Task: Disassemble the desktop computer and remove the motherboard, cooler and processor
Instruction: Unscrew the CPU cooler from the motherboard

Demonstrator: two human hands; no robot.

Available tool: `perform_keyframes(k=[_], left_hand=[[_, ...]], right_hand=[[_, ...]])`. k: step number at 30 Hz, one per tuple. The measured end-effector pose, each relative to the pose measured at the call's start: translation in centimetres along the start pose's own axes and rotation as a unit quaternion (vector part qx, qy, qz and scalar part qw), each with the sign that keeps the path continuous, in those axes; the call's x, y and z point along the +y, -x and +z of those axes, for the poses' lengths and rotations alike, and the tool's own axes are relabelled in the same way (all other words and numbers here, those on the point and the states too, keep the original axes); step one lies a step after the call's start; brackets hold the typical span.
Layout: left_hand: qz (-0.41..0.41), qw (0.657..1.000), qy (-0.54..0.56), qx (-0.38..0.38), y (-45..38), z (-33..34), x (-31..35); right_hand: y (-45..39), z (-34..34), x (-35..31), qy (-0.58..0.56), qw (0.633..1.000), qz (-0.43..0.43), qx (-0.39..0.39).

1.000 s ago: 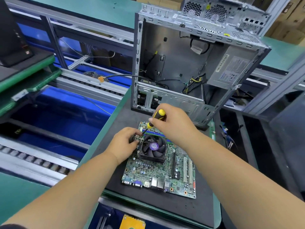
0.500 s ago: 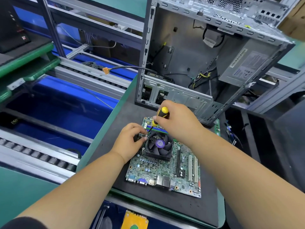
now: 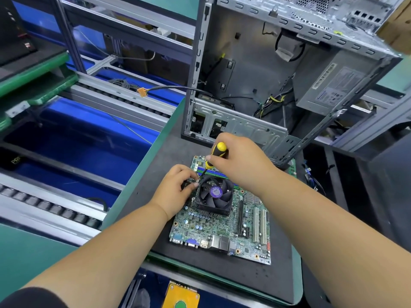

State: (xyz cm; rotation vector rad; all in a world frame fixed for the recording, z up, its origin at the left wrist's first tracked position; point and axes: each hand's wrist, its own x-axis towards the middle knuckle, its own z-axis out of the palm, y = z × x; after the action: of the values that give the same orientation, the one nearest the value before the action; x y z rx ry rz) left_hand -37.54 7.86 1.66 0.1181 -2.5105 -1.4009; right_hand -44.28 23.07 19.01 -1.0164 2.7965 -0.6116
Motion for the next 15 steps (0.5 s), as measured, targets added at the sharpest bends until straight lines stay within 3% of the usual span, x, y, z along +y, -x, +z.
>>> perform_keyframes(k=[10,15], left_hand=[[0.002,1.000,-0.019,0.005,-0.04,-0.02,0.25],[-0.002,1.000,-0.026,0.000,-0.15,-0.19,0.34]], right_hand=[[-0.03,0.05,0.09,-0.003,1.000,-0.007,-0.005],[-0.77,-0.60,-0.33,-0.001,0.998,-0.018,-0.055]])
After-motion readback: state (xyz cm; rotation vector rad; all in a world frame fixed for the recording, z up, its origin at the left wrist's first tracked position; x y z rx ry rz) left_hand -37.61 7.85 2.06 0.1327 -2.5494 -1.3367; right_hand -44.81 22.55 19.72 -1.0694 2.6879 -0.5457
